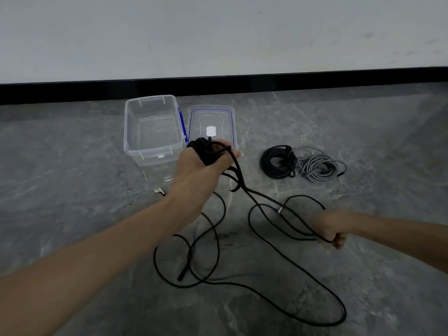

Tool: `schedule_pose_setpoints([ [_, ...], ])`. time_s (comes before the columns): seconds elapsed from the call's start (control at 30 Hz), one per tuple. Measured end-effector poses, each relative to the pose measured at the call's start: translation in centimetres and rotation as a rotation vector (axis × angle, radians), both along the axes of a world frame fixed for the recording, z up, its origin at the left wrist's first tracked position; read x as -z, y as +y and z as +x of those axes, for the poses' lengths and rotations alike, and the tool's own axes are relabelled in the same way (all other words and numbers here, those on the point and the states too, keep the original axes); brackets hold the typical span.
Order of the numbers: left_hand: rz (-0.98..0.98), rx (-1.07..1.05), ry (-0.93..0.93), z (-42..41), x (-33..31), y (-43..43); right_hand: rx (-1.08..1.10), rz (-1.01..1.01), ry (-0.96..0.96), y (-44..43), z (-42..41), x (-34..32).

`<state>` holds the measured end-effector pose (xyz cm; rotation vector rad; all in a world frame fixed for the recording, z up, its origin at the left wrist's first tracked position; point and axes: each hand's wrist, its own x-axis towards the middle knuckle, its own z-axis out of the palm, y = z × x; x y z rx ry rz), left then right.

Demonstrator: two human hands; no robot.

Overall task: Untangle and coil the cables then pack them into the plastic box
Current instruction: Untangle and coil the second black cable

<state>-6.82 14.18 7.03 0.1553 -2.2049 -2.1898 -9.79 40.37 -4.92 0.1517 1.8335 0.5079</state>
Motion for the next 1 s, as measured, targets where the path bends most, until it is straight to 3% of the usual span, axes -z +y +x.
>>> schedule_pose_setpoints([
  [0.1,-0.064,-0.026,0.026,0.0,0.1,0.1,0.044,-0.262,0.113,-0.5,-1.5,-2.2],
  [0.23,-0.119,-0.050,0.034,-0.2,0.0,0.0,0.039,-0.859,0.594,-3.6,-2.7,-7.6],
  [0.3,-0.136,-0.059,0.030,-0.1,0.0,0.1,0.136,-1.164,0.773,-6.0,-2.0,-11.8],
  [0.4,-0.156,-0.059,0.014,0.0,-0.1,0.2,0.085,-1.464,0.803,-9.4,0.6,-16.1],
  [0.57,-0.222,-0.072,-0.016,0.2,-0.1,0.5,-0.002,-1.481,0.950,-12.4,3.5,-15.5],
  [0.7,-0.144,-0.008,-0.001,0.6,-0.2,0.0,-0.031,-1.464,0.964,-12.6,3.7,-15.0],
  [0.77,-0.119,0.010,0.011,0.7,-0.3,-0.1,0.027,-1.476,0.953,-12.6,3.7,-14.6],
  [0.9,-0.122,0.000,-0.005,0.6,-0.4,-0.1,0.345,-1.607,0.840,-12.6,3.8,-14.4],
  [1.0,-0.192,0.013,0.013,0.5,-0.1,-0.2,0.370,-1.651,0.838,-12.3,4.0,-14.4],
])
